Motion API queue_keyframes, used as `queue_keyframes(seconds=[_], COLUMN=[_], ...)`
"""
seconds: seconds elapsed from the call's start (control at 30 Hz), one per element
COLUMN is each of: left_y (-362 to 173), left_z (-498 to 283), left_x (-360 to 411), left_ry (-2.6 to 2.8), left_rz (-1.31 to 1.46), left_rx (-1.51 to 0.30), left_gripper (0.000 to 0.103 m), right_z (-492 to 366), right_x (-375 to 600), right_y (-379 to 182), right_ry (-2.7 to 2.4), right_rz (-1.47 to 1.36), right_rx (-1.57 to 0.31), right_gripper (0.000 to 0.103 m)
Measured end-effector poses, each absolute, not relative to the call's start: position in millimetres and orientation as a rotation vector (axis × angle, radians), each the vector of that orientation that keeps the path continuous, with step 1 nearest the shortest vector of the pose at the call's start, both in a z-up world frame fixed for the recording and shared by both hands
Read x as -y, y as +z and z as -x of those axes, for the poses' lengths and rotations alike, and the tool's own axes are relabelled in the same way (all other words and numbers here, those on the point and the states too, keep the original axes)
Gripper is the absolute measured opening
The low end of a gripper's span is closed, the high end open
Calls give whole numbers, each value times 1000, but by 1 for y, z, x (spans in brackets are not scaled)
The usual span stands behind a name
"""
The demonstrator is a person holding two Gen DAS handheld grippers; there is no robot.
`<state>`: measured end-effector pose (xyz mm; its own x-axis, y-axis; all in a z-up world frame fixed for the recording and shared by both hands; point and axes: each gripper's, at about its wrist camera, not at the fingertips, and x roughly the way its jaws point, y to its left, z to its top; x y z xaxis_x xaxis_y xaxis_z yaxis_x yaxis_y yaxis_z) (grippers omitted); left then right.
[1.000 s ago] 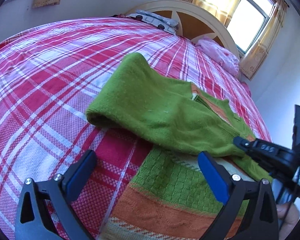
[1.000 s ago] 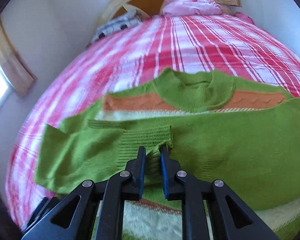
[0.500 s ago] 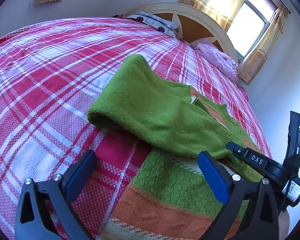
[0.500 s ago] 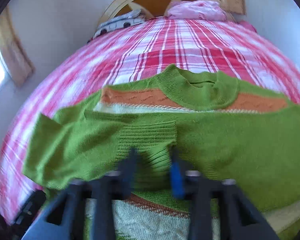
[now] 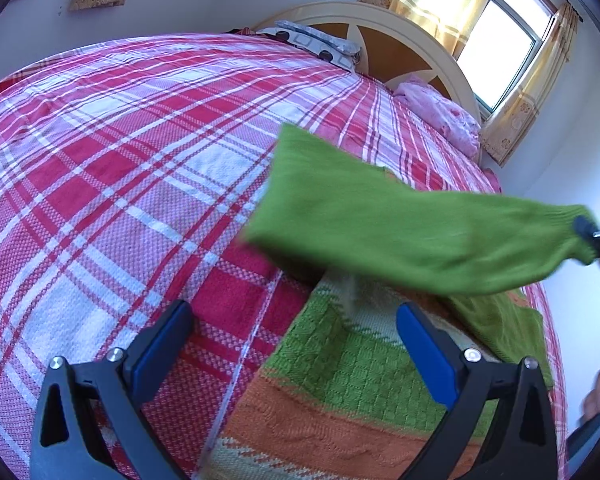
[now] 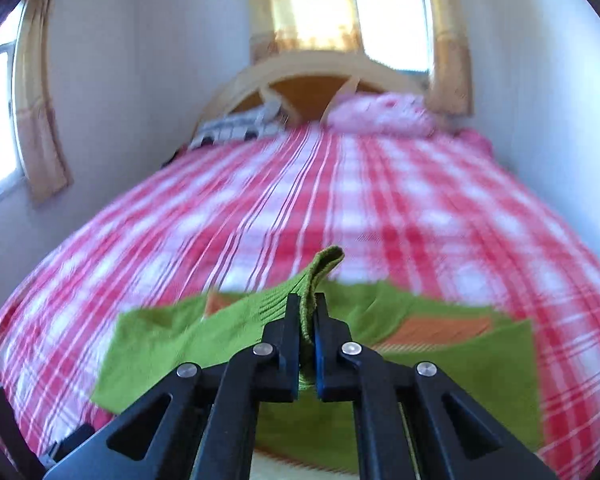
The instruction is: Fold small clothes
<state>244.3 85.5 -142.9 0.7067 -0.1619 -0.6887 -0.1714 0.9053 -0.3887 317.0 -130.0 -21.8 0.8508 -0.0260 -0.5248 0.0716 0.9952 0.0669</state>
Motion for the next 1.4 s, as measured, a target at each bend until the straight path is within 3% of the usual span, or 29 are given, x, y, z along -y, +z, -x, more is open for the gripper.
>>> queue_keyframes(seconds=[0.27,0.57,0.73,0.93,1.1,1.27,1.4], left_y=[-144,-145,-145,-144,-149,-149,-137], left_z=[-250,-258,-283,-303,-294,-292,-274], left_x=[-81,-72,-45,-78,-67,-69,-72], left_ry=[28,92,247,300,292,252,257], left_rz=[422,345,140,283,182,163,166], left_rx=[-813,-864,-985,-1004,-968,-955,-916], left_gripper=[103,103,103,103,103,103,103], right_z=[-289,-278,-271,-265,-259,-222,-239], right_x=[197,238,248,274,275,286,252], right_y=[-14,-71,-103,-132,-129,-96,-93], right_ry=[-168,-265,-290,-232,-214,-422,-210], right_rz=[-61,-97,-93,-226,-196,-220,-143], right_rx=[-524,-636,-726,-841,-854,-659,-731], right_gripper=[5,5,5,8,11,11,11])
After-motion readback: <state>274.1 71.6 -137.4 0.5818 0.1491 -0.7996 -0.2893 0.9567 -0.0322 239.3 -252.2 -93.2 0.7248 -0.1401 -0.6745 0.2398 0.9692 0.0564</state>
